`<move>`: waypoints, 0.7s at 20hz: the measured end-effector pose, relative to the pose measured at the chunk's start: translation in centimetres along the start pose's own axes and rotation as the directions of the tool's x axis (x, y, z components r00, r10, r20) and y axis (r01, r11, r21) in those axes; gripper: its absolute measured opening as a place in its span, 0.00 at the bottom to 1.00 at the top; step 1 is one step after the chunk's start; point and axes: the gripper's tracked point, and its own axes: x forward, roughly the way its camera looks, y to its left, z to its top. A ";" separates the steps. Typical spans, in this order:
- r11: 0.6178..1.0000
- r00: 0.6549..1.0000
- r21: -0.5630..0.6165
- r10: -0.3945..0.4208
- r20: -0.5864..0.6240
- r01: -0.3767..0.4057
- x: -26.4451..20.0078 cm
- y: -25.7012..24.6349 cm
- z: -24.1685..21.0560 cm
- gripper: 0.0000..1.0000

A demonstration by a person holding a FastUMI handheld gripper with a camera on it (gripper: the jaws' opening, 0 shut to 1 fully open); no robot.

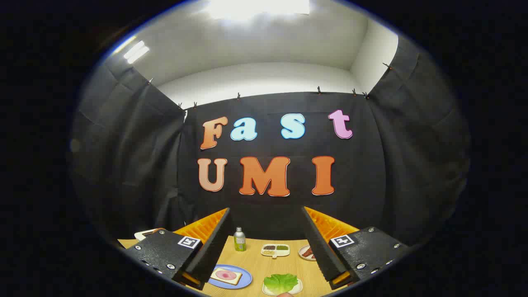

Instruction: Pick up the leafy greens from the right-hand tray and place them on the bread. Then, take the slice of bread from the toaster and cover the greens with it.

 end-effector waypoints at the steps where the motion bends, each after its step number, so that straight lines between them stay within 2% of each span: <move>1: 1.000 1.000 0.000 0.005 -0.004 -0.005 0.1 0.1 -0.1 0.99; 14: 0.999 1.000 -0.028 0.023 0.008 -0.023 0.4 0.3 0.6 0.99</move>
